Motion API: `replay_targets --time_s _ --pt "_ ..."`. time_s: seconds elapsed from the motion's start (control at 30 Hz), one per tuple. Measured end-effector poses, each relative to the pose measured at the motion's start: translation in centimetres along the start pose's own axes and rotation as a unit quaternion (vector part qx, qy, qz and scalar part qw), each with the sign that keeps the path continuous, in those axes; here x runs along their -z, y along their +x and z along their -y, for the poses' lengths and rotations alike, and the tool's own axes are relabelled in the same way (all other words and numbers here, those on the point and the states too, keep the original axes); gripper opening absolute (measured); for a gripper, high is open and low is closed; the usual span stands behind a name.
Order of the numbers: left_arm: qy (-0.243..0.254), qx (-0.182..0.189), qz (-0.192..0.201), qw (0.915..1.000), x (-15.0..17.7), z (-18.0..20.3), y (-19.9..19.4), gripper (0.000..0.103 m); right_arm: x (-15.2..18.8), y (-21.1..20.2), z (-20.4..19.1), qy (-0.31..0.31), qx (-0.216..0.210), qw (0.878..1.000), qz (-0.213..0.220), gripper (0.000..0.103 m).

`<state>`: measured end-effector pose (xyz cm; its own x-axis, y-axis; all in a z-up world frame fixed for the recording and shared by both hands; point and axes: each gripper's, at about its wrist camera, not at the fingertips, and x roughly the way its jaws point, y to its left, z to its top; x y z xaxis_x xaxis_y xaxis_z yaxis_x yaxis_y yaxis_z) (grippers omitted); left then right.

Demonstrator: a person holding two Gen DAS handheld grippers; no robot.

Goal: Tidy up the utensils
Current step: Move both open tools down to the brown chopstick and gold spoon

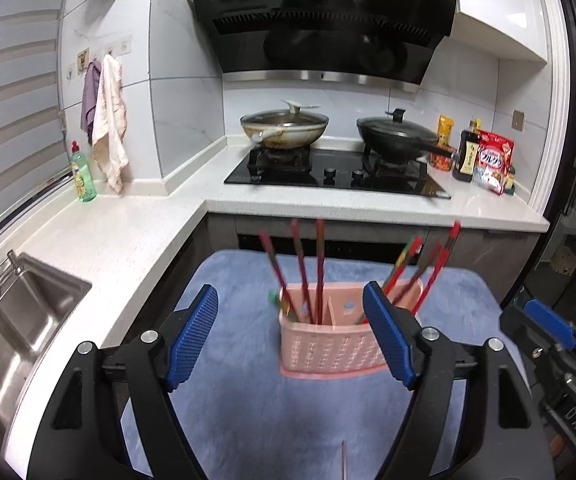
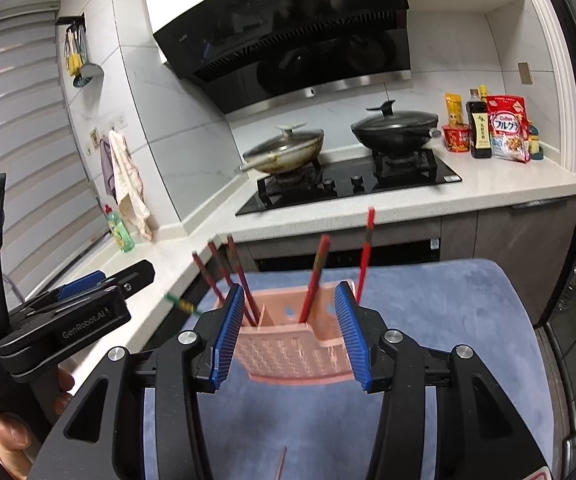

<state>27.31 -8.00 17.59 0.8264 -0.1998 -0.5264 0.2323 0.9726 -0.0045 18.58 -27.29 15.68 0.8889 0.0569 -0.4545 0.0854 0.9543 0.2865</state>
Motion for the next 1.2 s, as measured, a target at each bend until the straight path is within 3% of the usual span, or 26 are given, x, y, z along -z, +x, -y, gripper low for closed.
replay_targets --time_s 0.33,0.83,1.1,1.2 --pt "-0.002 -0.021 -0.054 0.9983 8.4 -1.3 -0.7 0.071 7.8 -2.3 0.1 -0.038 0.031 0.997 -0.051 0.046" --pt "-0.002 -0.043 -0.133 0.9902 19.7 -2.7 -1.4 0.071 21.1 -2.6 0.7 -0.028 0.026 0.985 -0.167 0.046" --pt "-0.008 -0.043 -0.166 0.9852 23.7 -3.4 -2.0 0.071 25.3 -2.5 -0.3 -0.032 0.018 0.979 -0.199 0.043" --pt "-0.009 -0.042 -0.176 0.9835 24.7 -3.6 -2.0 0.071 25.9 -2.4 -0.6 -0.035 0.015 0.978 -0.205 0.036"
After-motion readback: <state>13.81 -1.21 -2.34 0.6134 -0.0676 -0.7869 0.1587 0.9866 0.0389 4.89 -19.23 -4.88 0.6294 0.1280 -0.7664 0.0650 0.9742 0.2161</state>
